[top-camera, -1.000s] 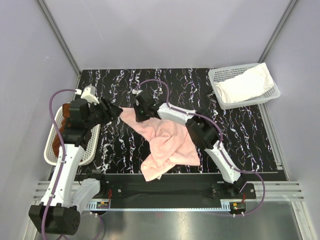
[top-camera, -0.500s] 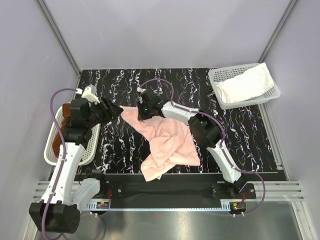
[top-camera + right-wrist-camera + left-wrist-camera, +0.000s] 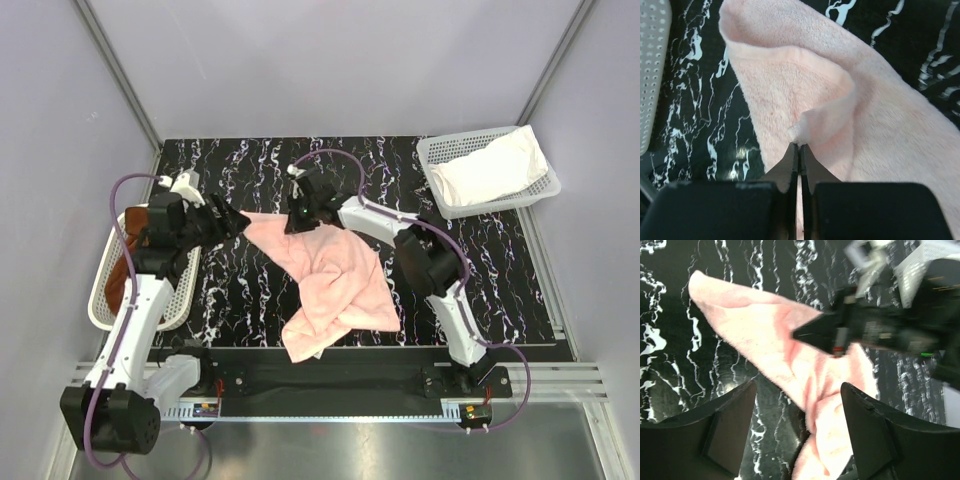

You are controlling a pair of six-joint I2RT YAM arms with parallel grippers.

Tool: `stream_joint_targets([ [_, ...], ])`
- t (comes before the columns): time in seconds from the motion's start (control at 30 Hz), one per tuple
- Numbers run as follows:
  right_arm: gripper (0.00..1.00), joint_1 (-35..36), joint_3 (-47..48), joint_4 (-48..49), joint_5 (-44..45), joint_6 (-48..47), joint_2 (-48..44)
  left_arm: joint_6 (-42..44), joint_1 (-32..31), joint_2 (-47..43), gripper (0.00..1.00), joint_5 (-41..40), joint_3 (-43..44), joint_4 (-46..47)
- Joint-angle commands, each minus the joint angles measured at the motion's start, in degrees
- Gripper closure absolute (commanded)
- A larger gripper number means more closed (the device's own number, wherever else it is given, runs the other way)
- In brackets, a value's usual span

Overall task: Fold and stack the towels
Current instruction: Flatten out the crumpled towel

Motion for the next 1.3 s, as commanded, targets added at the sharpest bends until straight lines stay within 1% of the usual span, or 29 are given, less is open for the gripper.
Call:
stream_joint_targets([
  [0.0,1.0,-2.68,-4.19,-3.02,1.13,-3.13,-12.31,3.85,0.11,2.67,0.23,0.27,3.3,-0.94],
  [0.03,1.0,-3.64,-5.78,-6.08,1.85,-3.23,-14.16,4.73,0.11,3.55,0.21,0.88,3.91,-1.38],
  [0.07,1.0,-6.26,-7.19,-7.85,1.94,-3.49,-17.22,5.26,0.11,4.51,0.15,1.66,5.14,-1.39],
  [0.1,1.0,-8.03,-9.9,-10.57,1.77,-3.84,-18.64,5.7,0.19,7.22,0.13,1.93,5.76,-1.65],
  [0.13,1.0,-9.79,-11.23,-11.73,1.51,-4.28,-19.7,5.71,0.19,8.72,0.12,4.72,6.29,-1.48],
  [0.17,1.0,-11.29,-12.38,-12.52,0.81,-5.24,-21.37,5.71,0.19,10.31,0.12,5.53,7.08,-1.13],
  [0.2,1.0,-14.43,-14.22,-13.23,0.19,-6.21,-21.91,5.62,0.11,14.15,0.11,6.85,8.65,-0.95],
  [0.23,1.0,-15.68,-14.84,-14.8,0.27,-8.14,-22.35,5.19,0.02,16.02,0.11,9.99,9.45,-0.25],
  [0.27,1.0,-17.09,-15.2,-15.6,0.36,-9.29,-22.79,5.27,-0.16,18.38,0.11,10.98,10.68,-0.24],
  [0.3,1.0,-19.28,-15.9,-16.65,0.36,-11.21,-22.88,5.7,-0.85,22.24,0.12,11.16,13.82,-0.68],
  [0.4,1.0,-22.89,-16.08,-17.8,-0.51,-13.77,-21.83,8.95,-4.1,28.15,0.13,8.1,19.28,-4.54],
  [0.43,1.0,-23.42,-16.17,-17.72,-0.6,-13.95,-21.04,10.61,-5.07,32.25,0.14,5.65,22.78,-6.73],
  [0.47,1.0,-23.86,-16.17,-17.63,0.26,-14.04,-20.51,11.59,-6.99,34.21,0.14,4.15,25.08,-7.88],
  [0.5,1.0,-24.39,-16.0,-17.8,0.62,-14.13,-19.81,12.38,-7.62,36.75,0.15,2.57,27.28,-9.11],
  [0.53,1.0,-25.09,-15.47,-18.5,1.06,-14.13,-19.02,13.35,-8.06,41.04,0.17,1.07,31.65,-10.34],
  [0.6,1.0,-25.71,-14.68,-19.21,1.59,-14.31,-17.43,13.79,-8.33,45.81,0.19,1.23,35.89,-12.54],
  [0.63,1.0,-26.15,-14.85,-19.12,1.85,-14.31,-17.25,14.58,-8.33,50.53,0.23,1.84,41.57,-14.03],
  [0.67,1.0,-26.33,-15.03,-18.86,1.94,-14.39,-17.34,15.28,-8.59,52.66,0.24,1.85,44.5,-14.83],
  [0.73,1.0,-26.59,-15.55,-17.98,0.81,-14.31,-17.51,17.82,-9.03,56.97,0.25,1.32,50.74,-15.89],
  [0.77,1.0,-26.68,-15.82,-17.55,0.19,-14.13,-17.6,18.62,-9.21,60.82,0.26,0.8,56.25,-15.98],
  [0.83,1.0,-26.68,-16.26,-17.1,-0.34,-13.61,-17.6,20.2,-10.0,65.32,0.28,-3.05,61.38,-16.68],
  [0.87,1.0,-26.68,-16.52,-16.75,-0.26,-13.43,-17.78,20.47,-10.09,67.17,0.28,-3.51,64.1,-16.77],
  [0.9,1.0,-26.77,-17.22,-15.97,-0.6,-12.82,-17.95,20.56,-10.35,71.02,0.3,-3.6,67.78,-16.59],
  [1.0,1.0,-26.68,-18.36,-14.3,-3.06,-11.68,-18.57,20.91,-11.14,76.48,0.33,-2.2,71.85,-14.14],
  [1.1,1.0,-26.68,-18.72,-13.5,-4.3,-11.14,-18.83,20.83,-11.93,80.35,0.34,-2.89,72.82,-12.46],
  [1.2,1.0,-26.68,-18.19,-13.5,-3.95,-11.49,-18.92,19.16,-12.55,82.39,0.37,-1.41,72.04,-11.67],
  [1.27,1.0,-26.68,-17.84,-13.32,-3.42,-11.67,-18.92,18.98,-13.25,82.92,0.37,0.96,69.32,-9.83],
])
